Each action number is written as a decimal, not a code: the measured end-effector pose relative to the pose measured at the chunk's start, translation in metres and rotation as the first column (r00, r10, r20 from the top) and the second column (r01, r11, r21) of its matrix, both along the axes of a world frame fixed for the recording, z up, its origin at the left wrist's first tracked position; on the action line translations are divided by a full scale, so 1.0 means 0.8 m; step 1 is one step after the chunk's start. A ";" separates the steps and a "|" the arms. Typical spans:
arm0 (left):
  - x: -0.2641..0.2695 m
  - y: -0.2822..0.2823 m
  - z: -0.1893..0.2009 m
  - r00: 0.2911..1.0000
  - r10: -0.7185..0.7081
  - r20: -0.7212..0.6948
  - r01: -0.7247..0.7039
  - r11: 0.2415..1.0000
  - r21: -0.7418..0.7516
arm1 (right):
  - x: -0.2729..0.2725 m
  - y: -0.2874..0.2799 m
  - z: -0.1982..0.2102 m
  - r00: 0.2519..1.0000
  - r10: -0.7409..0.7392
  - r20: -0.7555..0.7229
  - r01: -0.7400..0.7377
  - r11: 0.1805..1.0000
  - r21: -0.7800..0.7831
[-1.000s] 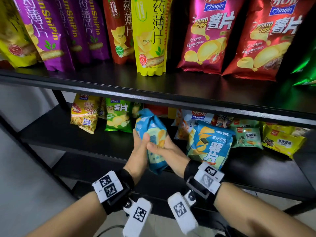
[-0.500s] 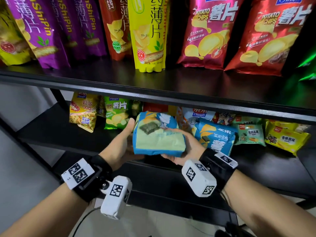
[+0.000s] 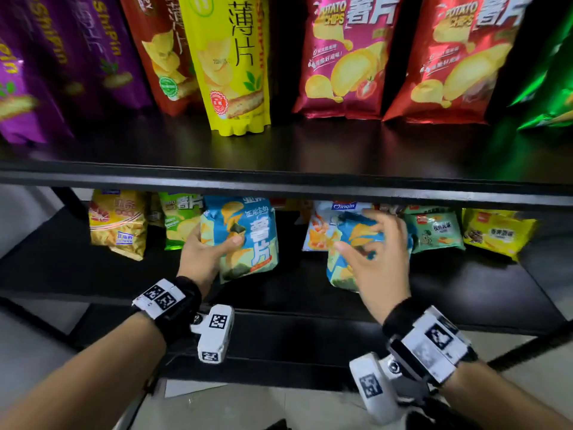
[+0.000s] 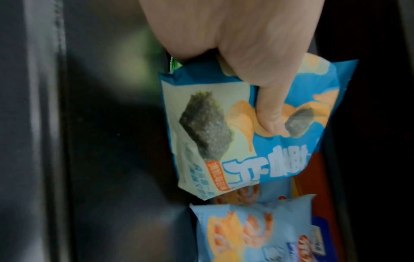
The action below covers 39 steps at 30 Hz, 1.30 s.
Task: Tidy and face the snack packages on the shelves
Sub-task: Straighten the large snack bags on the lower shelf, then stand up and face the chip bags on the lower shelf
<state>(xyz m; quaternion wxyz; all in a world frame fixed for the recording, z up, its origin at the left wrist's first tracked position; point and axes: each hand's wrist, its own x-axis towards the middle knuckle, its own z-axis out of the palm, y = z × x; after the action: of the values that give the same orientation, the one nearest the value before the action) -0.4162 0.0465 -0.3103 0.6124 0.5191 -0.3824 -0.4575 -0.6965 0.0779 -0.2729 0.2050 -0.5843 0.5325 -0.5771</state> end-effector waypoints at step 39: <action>0.107 -0.051 -0.024 0.669 0.228 0.707 -0.015 0.956 -0.294 | 0.100 -0.105 -0.074 0.969 0.112 0.219 -0.187 0.914 0.360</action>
<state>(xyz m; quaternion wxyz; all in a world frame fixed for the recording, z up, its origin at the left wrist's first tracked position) -0.3305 0.0054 -0.3293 0.4998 0.5970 -0.6173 -0.1132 -0.6163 -0.0062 -0.3324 0.4083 -0.5139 0.5647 -0.5003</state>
